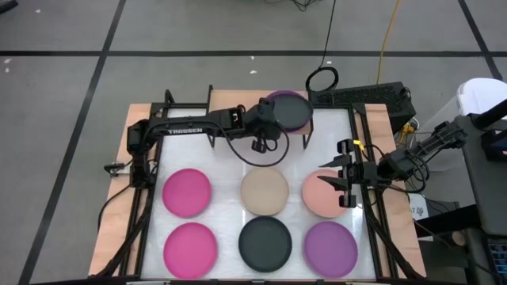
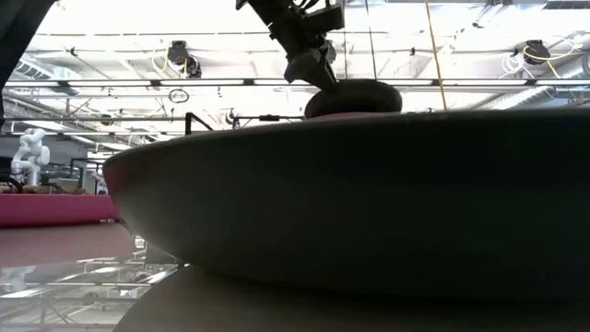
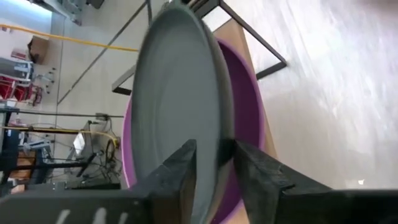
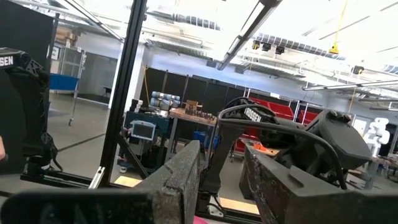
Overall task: Place and stack plates onto a shelf
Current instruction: Stack the top black plate on top of the violet plate on the shelf, then stack the light pink plate on top of the black plate on the shelf
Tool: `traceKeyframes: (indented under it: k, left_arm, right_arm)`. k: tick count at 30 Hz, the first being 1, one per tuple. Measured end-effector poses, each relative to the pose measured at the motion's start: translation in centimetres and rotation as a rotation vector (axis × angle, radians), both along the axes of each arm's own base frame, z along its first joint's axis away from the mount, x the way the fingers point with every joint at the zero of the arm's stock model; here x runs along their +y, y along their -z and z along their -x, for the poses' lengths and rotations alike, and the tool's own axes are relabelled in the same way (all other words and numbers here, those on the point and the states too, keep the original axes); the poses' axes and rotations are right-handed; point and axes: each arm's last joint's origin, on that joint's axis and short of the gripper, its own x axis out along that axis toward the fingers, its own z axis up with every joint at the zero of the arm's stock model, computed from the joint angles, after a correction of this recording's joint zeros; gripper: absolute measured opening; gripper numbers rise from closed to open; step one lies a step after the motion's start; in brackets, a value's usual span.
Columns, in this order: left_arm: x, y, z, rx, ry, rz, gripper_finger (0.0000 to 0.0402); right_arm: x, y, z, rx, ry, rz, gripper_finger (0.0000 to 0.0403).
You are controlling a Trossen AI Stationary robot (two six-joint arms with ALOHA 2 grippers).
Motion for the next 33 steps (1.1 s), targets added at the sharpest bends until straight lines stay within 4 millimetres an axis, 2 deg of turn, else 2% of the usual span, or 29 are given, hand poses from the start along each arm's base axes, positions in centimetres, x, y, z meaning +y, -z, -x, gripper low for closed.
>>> traceKeyframes:
  k: [5,8,13,19,24,28,33]
  left_arm:
    - [-0.1,0.0,0.0,0.006,-0.026,-0.023,0.0139]
    - [-0.7,-0.7,0.6,0.02,-0.055,-0.056,0.0144]
    - [-3.1,-4.4,2.6,-0.081,-0.08,-0.073,0.0145]
    - [-6.6,-11.3,8.4,-0.323,-0.011,0.121,0.0145]
    - [-8.5,-14.9,13.9,-0.431,0.013,0.253,0.0145]
    - [-10.0,-15.0,17.4,-0.489,0.038,0.325,0.0145]
    - [-11.5,-11.7,20.1,-0.565,0.037,0.361,0.0145]
  right_arm:
    - [0.0,0.0,0.0,0.004,0.0,0.002,0.0112]
    - [0.0,0.0,0.0,0.005,0.0,0.002,0.0112]
    - [0.0,0.1,0.0,0.011,0.0,0.006,0.0112]
    - [0.0,0.3,-0.1,0.03,-0.003,0.006,0.0112]
    - [0.1,0.4,-0.1,0.039,-0.005,0.002,0.0112]
    - [0.1,0.5,-0.1,0.053,-0.005,0.009,0.0112]
    - [0.1,0.7,-0.2,0.07,-0.003,0.017,0.0112]
